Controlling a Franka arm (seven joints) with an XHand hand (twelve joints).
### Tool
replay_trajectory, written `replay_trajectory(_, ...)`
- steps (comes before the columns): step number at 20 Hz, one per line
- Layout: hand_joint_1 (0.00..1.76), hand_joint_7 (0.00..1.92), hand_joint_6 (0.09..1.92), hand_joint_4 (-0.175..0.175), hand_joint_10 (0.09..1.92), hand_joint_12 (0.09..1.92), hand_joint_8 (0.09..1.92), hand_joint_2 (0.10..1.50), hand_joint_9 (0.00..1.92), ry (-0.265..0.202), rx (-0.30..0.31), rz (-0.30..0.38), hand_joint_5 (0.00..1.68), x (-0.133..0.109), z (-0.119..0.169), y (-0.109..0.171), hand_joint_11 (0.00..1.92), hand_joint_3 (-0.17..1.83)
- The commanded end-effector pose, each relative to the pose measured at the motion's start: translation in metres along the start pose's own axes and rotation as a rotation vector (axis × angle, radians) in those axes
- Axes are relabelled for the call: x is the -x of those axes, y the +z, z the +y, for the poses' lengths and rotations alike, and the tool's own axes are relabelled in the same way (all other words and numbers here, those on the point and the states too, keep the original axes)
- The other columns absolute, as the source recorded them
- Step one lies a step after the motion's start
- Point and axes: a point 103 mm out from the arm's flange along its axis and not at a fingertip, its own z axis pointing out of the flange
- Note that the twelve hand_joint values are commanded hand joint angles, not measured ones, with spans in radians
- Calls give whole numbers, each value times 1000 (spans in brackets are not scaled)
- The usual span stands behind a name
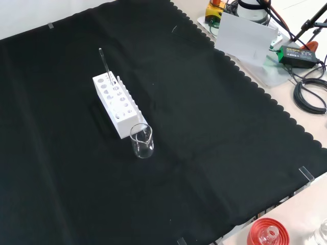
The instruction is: Take the glass rod from the white test tube rack.
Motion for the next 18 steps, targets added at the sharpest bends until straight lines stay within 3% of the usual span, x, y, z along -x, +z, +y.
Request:
replay_trajectory(1, 565, 386, 87, -64, 850, 1464, 804, 827, 519, -56, -9, -29, 337, -19, 27, 15, 270, 413)
replay_trajectory(5, 575, 414, 87, -68, 840, 1449, 803, 828, 542, -110, -23, -25, 350, -23, 36, 29, 301, 413)
replay_trajectory(14, 593, 441, 87, -72, 830, 1440, 800, 829, 565, -104, -63, -49, 364, -27, 59, 63, 338, 414)
replay_trajectory(18, 595, 444, 87, -73, 828, 1437, 799, 828, 567, -134, -83, -49, 368, -28, 67, 74, 345, 414)
